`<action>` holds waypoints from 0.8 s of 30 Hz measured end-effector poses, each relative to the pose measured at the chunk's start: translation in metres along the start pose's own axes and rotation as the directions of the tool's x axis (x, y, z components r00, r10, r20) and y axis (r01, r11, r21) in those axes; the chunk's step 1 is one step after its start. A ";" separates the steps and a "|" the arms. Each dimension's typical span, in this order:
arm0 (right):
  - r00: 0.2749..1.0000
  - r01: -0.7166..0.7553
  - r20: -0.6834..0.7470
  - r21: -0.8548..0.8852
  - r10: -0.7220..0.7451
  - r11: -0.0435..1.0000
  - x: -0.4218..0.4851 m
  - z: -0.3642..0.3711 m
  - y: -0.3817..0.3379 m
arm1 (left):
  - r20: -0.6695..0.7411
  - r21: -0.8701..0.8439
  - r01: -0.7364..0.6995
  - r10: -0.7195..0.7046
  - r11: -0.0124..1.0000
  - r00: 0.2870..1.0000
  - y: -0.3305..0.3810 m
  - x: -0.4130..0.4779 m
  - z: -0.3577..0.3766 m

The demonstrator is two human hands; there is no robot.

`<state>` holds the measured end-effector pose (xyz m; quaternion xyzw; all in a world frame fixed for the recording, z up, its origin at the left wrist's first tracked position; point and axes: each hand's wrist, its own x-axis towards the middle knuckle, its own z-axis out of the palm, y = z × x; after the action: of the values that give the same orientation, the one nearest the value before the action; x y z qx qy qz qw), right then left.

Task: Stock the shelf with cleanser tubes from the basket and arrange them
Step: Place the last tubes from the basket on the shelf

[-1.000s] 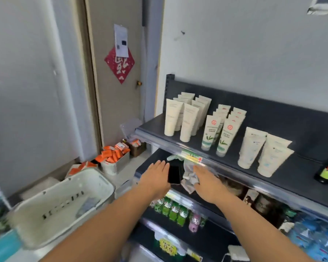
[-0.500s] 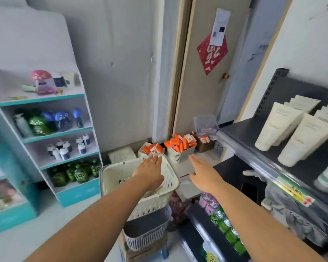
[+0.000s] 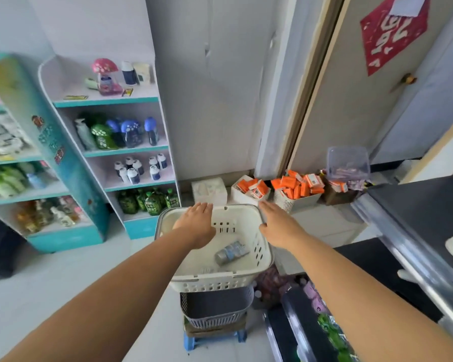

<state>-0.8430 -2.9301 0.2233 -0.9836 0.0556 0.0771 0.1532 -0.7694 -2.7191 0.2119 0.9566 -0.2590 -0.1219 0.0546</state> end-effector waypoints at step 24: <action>0.931 -0.253 0.294 0.097 0.215 0.963 0.112 0.105 0.010 | 0.333 0.026 -0.065 0.053 0.998 0.941 -0.098 0.117 0.074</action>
<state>-0.7486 -2.9168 0.1030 -0.9366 0.1555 0.2295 0.2144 -0.6436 -2.6971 0.1004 0.9150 -0.2951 -0.2750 -0.0036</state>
